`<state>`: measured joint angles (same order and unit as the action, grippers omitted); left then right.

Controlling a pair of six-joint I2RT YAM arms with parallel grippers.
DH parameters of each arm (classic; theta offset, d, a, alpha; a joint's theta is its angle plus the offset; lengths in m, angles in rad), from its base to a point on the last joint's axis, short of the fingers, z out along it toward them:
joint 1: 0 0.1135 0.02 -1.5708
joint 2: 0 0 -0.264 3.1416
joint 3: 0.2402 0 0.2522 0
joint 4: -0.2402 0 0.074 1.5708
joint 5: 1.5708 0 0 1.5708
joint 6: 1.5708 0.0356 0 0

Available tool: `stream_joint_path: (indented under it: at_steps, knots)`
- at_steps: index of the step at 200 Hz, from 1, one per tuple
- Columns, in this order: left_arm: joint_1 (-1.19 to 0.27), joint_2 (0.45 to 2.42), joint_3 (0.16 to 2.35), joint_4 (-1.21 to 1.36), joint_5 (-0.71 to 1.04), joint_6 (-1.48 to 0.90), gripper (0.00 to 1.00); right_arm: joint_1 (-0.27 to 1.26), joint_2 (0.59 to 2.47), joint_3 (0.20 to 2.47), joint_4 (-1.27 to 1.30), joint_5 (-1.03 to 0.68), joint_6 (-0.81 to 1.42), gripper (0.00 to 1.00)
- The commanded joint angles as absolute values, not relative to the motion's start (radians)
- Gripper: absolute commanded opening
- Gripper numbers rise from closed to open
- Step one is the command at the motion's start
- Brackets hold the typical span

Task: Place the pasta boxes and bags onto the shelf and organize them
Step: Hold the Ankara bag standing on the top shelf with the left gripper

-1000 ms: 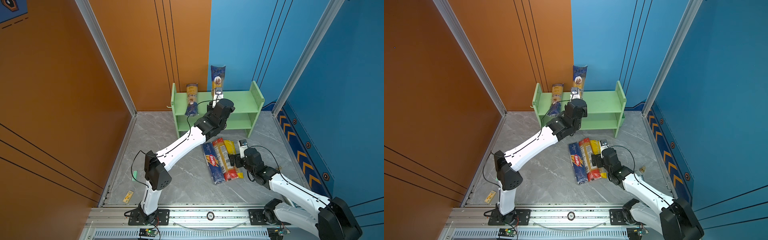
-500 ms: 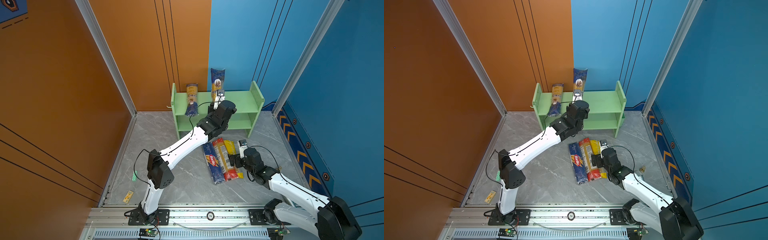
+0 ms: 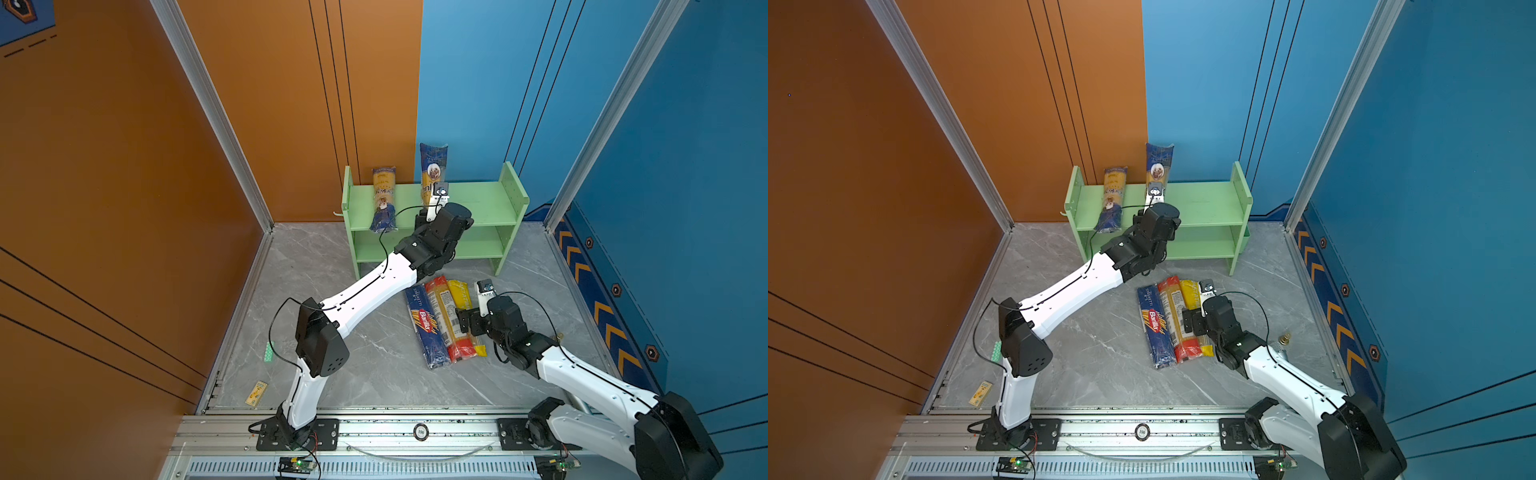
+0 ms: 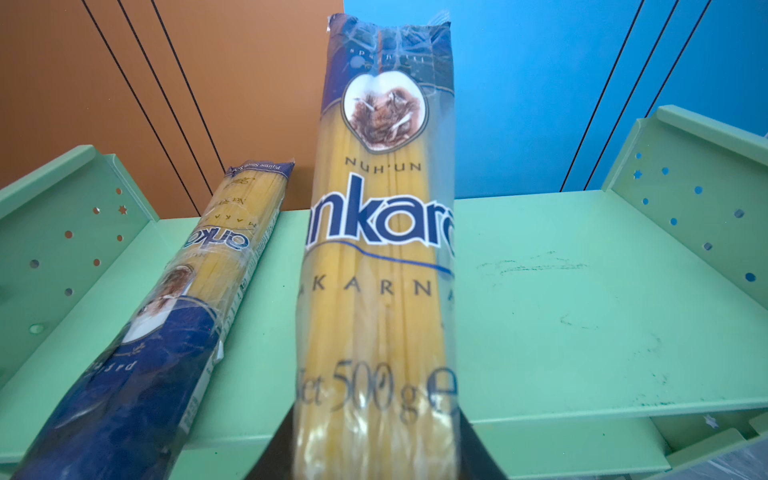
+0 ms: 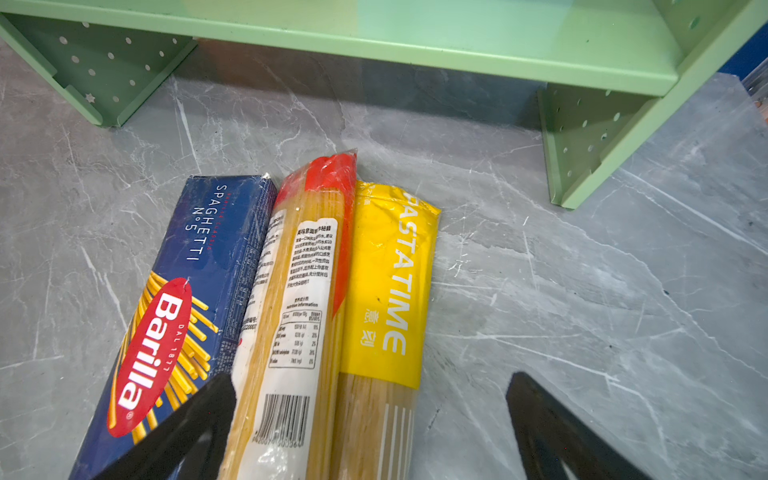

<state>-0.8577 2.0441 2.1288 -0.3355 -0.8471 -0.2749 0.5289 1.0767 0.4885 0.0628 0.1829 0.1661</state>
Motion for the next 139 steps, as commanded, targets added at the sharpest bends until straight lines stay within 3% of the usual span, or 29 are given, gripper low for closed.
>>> stream_joint_path:
  at_steps: [1, 139]
  knots:
    - [-0.842, 2.029, 2.2, -0.241, -0.873, -0.314, 0.0, 0.525, 1.085, 0.484, 0.074, 0.172, 0.187, 1.0]
    - [-0.825, 2.078, 2.235, -0.257, -0.819, -0.356, 0.0, 0.525, 1.091, 0.483, 0.075, 0.172, 0.19, 1.0]
